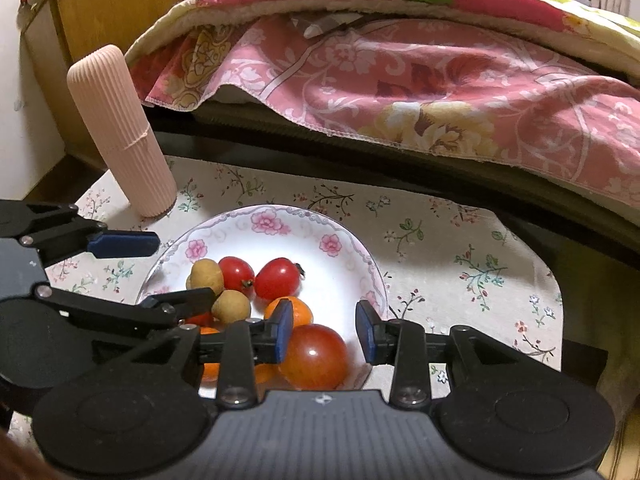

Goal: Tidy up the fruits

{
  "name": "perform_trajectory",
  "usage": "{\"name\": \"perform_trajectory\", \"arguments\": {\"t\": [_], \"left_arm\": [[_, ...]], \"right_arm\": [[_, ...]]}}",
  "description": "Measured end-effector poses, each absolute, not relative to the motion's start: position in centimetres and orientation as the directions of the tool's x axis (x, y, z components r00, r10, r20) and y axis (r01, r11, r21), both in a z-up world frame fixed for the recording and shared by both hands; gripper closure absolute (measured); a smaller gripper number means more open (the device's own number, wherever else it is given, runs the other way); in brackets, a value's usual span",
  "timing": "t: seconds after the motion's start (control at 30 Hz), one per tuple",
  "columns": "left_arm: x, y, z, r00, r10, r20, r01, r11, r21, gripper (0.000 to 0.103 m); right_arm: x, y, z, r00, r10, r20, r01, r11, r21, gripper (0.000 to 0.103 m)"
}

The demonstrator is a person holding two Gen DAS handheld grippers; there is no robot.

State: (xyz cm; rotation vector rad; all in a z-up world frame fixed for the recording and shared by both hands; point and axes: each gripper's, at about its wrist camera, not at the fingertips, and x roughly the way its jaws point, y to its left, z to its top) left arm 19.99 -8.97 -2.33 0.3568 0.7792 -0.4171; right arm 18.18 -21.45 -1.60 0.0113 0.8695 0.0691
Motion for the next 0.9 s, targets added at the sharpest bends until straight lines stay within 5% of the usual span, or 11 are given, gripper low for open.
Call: {"name": "perform_trajectory", "arguments": {"t": [0.57,0.9], "left_arm": [[15.6,-7.7,-0.4,0.704,-0.201,-0.681,0.436,0.880,0.190,0.001],[12.4,-6.8,0.3,0.732,-0.173,-0.659,0.389,0.900,0.196,0.000]], "right_arm": [[13.3,-21.3,1.0,0.676,0.060,-0.735,-0.018,0.998,0.064,0.063],[9.7,-20.6,2.0,0.692,0.051,-0.720,0.001,0.997,0.072,0.061]]}}
